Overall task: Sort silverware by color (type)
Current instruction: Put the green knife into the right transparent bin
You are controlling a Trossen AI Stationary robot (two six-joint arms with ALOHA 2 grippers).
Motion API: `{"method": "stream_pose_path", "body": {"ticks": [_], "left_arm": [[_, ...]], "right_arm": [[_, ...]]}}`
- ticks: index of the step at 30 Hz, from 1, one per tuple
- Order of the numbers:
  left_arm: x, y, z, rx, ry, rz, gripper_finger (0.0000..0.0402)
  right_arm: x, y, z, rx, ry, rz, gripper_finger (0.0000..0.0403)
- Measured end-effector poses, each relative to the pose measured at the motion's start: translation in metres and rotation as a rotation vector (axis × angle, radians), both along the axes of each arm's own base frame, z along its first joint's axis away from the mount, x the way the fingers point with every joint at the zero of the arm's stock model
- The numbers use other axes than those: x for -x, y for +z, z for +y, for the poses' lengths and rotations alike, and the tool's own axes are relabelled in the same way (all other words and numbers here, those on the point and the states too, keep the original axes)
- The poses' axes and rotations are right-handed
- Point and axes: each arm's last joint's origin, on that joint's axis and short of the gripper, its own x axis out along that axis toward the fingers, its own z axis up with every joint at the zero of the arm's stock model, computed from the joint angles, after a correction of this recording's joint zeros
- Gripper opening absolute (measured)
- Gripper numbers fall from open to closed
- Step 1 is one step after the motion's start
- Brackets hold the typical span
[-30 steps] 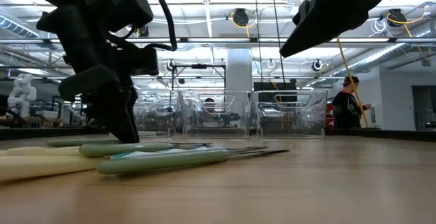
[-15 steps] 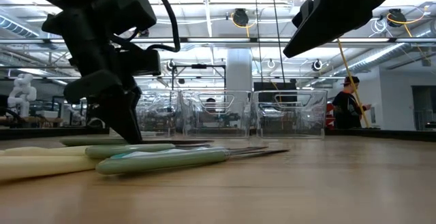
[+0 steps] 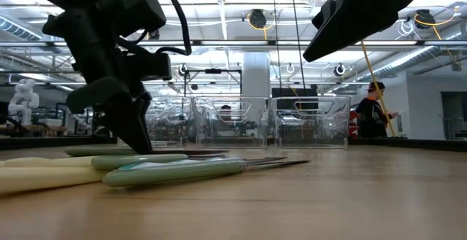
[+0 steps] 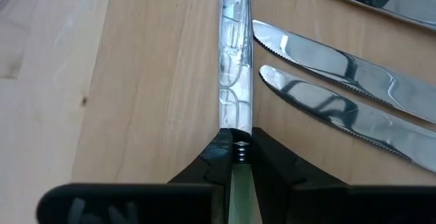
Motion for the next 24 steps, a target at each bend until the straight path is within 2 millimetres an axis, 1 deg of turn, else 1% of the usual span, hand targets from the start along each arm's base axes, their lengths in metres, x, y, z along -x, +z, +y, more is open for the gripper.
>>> {"method": "stream_pose_path", "body": {"ticks": [6,11,16,20,24], "left_arm": [[-0.006,0.013,-0.005,-0.033,-0.009,0.035,0.0043],[-0.015,0.028,-0.017,-0.03,-0.044,0.008,0.0043],[-0.014,0.033,-0.027,-0.072,-0.062,0.01,0.0044],[-0.015,0.035,-0.029,-0.083,-0.065,0.006,0.0044],[-0.021,0.044,-0.031,-0.08,-0.071,-0.03,0.0044]], "right_arm": [[0.0,0.0,0.0,0.015,0.014,-0.002,0.0009],[0.0,0.0,0.0,0.015,0.014,-0.002,0.0009],[0.0,0.0,0.0,0.011,0.01,-0.002,0.0009],[0.0,0.0,0.0,0.012,0.011,-0.002,0.0009],[0.0,0.0,0.0,0.014,0.012,-0.002,0.0009]]}}
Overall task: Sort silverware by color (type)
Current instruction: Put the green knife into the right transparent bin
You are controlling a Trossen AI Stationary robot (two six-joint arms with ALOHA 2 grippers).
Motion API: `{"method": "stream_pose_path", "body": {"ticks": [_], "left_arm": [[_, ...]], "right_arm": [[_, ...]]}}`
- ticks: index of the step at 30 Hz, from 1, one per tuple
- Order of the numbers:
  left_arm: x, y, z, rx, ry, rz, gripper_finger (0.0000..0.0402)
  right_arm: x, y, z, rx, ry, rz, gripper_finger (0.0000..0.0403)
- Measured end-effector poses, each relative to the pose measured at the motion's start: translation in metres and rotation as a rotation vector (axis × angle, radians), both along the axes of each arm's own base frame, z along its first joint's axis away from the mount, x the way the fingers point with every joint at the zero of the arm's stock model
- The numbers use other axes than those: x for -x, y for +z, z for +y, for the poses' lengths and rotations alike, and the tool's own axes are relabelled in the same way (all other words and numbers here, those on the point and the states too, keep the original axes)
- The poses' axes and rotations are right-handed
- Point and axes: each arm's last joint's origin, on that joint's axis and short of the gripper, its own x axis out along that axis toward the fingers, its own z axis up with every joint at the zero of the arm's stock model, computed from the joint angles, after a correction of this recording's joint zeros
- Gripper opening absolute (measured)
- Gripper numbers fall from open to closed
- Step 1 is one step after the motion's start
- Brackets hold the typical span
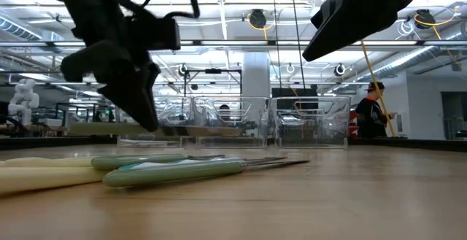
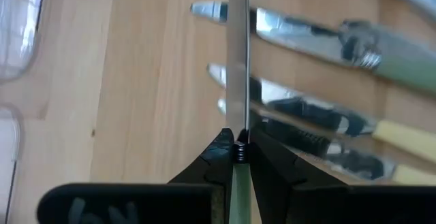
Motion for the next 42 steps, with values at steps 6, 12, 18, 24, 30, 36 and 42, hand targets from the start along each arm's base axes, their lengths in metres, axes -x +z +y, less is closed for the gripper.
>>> {"method": "stream_pose_path", "body": {"ticks": [6,12,18,24,30,36,42], "left_arm": [[-0.008,0.013,-0.01,0.007,-0.039,-0.047,0.0043],[-0.011,0.022,-0.016,0.006,-0.062,-0.079,0.0043],[-0.012,0.023,-0.016,-0.022,-0.076,-0.086,0.0034],[-0.012,0.023,-0.016,-0.025,-0.082,-0.083,0.0005],[-0.01,0.022,-0.015,-0.015,-0.05,-0.062,0.0006],[0.006,0.013,-0.016,-0.062,0.03,0.04,0.0026],[0.017,0.003,-0.021,-0.106,0.098,0.027,0.0087]], "right_arm": [[0.0,0.0,-0.002,0.063,-0.014,-0.016,0.0009],[-0.005,-0.003,-0.001,0.103,-0.049,-0.052,0.0031],[-0.023,-0.023,0.002,0.204,-0.037,-0.084,0.011],[-0.039,-0.04,-0.001,0.289,-0.059,-0.127,0.0183],[-0.048,-0.057,-0.006,0.267,-0.024,-0.097,0.02],[-0.047,-0.054,-0.003,0.166,0.052,-0.086,0.0192],[-0.046,-0.053,-0.001,0.121,0.109,-0.078,0.0183]]}}
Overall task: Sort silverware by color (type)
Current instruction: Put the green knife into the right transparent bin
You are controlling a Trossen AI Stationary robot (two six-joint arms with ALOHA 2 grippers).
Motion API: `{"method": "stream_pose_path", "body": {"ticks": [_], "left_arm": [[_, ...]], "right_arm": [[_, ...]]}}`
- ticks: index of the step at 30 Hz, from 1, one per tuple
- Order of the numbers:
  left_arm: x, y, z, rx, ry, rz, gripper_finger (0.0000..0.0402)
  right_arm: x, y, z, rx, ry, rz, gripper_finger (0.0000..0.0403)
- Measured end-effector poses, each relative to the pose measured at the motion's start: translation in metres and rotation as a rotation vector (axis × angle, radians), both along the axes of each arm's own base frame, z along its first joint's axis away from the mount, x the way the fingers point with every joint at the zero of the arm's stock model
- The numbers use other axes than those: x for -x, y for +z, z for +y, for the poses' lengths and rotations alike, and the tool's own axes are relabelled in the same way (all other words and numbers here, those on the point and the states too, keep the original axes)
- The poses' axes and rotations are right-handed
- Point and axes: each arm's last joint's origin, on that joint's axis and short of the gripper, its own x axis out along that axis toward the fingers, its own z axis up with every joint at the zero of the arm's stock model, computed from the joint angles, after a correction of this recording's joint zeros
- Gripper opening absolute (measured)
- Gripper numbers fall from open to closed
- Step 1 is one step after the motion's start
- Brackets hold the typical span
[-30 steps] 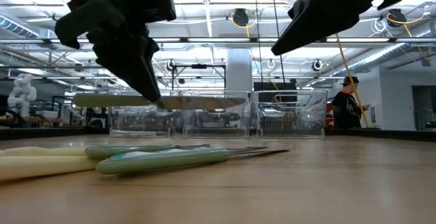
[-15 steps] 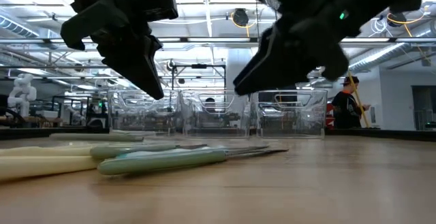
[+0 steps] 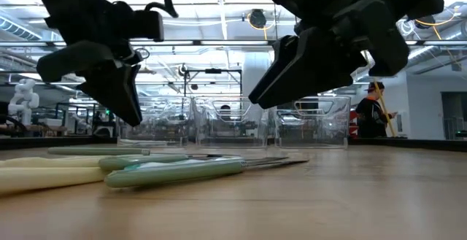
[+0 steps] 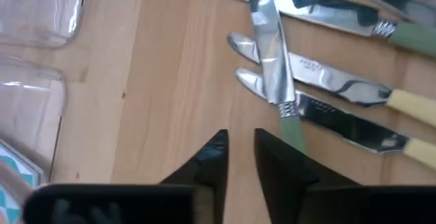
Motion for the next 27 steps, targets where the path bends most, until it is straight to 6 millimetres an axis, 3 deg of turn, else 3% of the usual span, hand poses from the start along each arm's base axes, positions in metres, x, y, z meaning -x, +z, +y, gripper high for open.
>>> {"method": "stream_pose_path", "body": {"ticks": [9,22,27], "left_arm": [[-0.004,0.002,-0.008,0.009,-0.037,-0.069,0.0203],[0.008,-0.029,0.005,0.046,-0.08,-0.032,0.0211],[0.007,-0.037,0.019,0.089,-0.048,-0.046,0.0211]], "right_arm": [[0.0,0.0,-0.001,0.012,0.007,0.0,0.018],[0.0,0.0,-0.001,0.02,0.013,0.0,0.018],[0.0,0.0,-0.001,0.018,0.012,0.0,0.018]]}}
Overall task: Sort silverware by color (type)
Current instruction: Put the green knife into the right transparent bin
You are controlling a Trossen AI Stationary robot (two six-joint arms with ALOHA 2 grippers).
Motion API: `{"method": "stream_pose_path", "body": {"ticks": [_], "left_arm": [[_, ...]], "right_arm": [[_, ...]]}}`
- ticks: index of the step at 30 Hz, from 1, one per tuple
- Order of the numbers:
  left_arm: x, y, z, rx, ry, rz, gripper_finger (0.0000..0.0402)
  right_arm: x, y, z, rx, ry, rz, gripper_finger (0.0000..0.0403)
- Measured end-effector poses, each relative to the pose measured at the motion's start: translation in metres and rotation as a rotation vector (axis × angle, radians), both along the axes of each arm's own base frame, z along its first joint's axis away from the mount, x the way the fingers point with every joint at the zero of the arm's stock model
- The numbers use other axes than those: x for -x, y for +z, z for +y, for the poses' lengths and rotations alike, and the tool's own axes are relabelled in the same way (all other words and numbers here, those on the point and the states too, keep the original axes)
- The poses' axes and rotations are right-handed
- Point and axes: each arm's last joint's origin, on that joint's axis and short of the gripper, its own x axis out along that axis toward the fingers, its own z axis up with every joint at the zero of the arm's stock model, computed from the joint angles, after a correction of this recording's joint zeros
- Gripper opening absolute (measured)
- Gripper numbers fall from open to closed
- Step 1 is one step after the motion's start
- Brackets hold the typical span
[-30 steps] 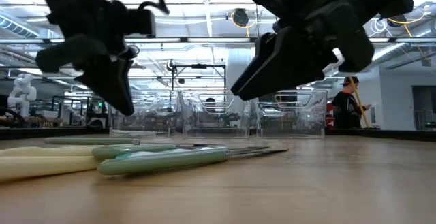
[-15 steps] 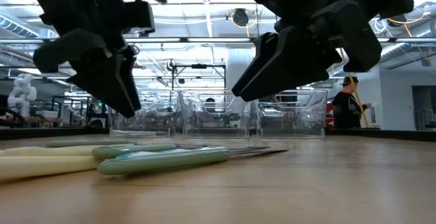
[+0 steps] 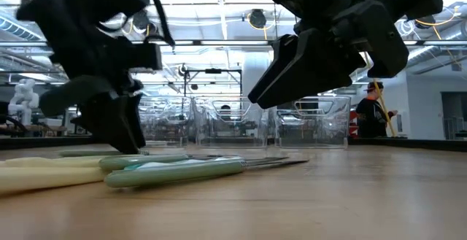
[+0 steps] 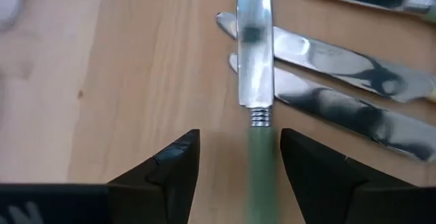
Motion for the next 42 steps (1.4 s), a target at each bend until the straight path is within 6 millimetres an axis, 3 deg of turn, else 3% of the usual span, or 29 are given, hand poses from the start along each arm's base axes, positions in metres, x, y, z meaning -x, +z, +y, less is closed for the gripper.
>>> {"method": "stream_pose_path", "body": {"ticks": [5,18,37,42], "left_arm": [[0.001,-0.004,0.004,0.046,-0.007,-0.022,0.0183],[-0.01,-0.011,0.004,0.044,-0.074,-0.06,0.0022],[-0.023,0.01,-0.01,0.016,-0.123,-0.021,0.0013],[-0.022,0.014,-0.01,0.035,-0.056,0.013,0.0014]], "right_arm": [[0.0,0.0,0.0,-0.003,-0.002,0.0,0.018],[-0.001,0.001,-0.001,0.01,0.005,-0.006,0.018],[-0.003,0.001,-0.008,0.005,-0.025,-0.007,0.018],[-0.003,0.0,-0.009,-0.009,-0.038,0.001,0.018]]}}
